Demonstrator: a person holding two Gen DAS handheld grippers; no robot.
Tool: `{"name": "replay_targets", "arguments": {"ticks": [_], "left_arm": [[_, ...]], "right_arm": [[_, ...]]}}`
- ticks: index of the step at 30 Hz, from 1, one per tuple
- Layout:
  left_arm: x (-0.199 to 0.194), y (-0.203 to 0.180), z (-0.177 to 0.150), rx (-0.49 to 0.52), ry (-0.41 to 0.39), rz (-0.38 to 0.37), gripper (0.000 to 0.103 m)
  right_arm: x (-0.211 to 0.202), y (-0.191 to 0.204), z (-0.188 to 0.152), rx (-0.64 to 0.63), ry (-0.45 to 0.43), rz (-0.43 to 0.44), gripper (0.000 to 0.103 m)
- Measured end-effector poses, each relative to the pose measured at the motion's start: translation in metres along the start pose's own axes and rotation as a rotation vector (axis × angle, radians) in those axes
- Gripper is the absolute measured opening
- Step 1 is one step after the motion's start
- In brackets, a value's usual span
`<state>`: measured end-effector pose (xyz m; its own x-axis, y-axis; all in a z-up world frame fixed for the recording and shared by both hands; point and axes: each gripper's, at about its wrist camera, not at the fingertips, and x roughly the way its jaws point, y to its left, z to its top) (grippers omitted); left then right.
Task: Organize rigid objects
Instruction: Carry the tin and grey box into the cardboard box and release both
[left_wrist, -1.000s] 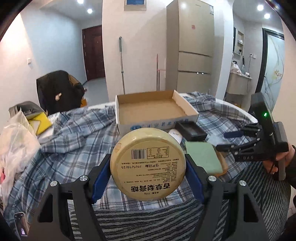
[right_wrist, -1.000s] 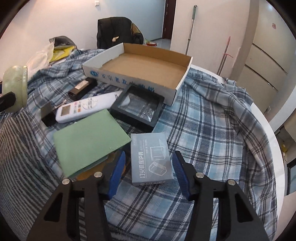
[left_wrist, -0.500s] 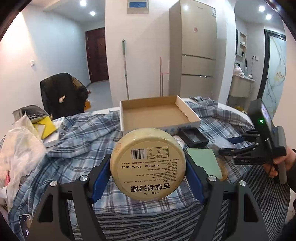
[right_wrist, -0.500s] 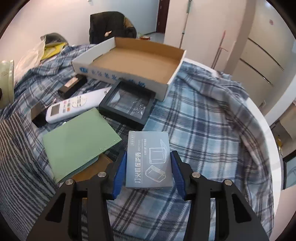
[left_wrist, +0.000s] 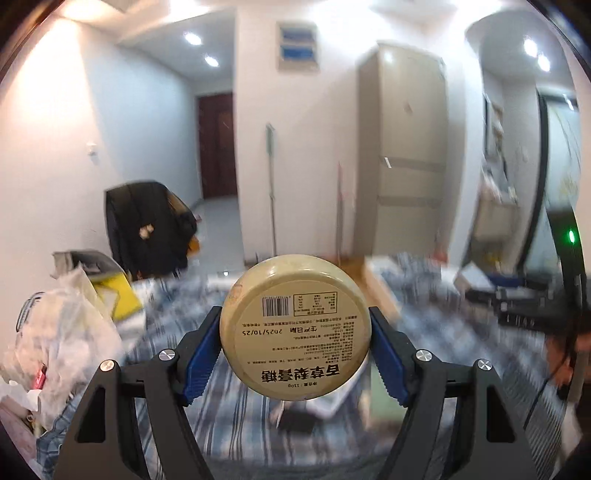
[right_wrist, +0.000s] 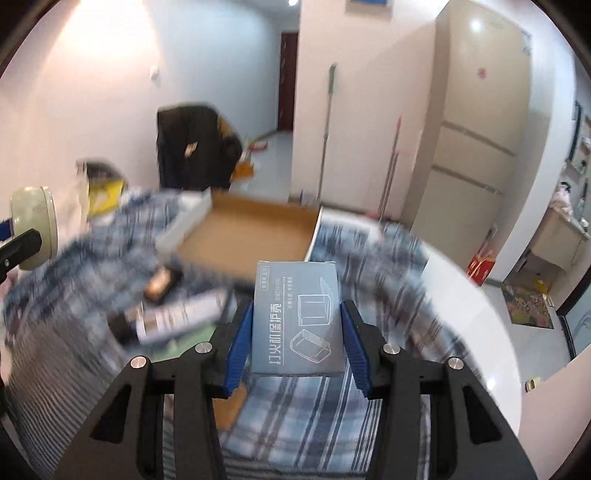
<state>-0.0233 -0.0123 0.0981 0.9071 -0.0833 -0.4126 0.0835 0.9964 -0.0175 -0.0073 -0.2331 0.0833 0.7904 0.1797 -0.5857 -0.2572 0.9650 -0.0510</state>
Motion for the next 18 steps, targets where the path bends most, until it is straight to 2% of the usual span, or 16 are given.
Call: {"name": "replay_targets", "arguments": {"ticks": [3,7,9,12,15,18], "left_arm": [[-0.002,0.0,0.038,-0.034,-0.097,0.023,0.077],[0.015,-0.002,0.08,-0.064,-0.134,0.028,0.077],[0.026,-0.002,0.098,-0.085,-0.148,0.036,0.077],[0.04,0.008,0.122,-0.194,-0.215,0.063,0.077],[0.06,0.004,0.134,-0.129,-0.205,0.08,0.077],[0.089,0.007,0.123,-0.094,-0.156,0.069,0.077]], "right_arm": [[-0.014,-0.001,0.034,0.08,-0.07,0.0,0.046],[-0.021,-0.003,0.074,0.18,-0.126,0.044,0.046],[-0.017,0.002,0.094,0.199,-0.155,0.036,0.046],[-0.006,0.008,0.118,0.234,-0.206,-0.004,0.046],[0.011,0.011,0.129,0.251,-0.222,-0.068,0.046],[0.036,0.011,0.128,0.236,-0.181,-0.061,0.046]]}}
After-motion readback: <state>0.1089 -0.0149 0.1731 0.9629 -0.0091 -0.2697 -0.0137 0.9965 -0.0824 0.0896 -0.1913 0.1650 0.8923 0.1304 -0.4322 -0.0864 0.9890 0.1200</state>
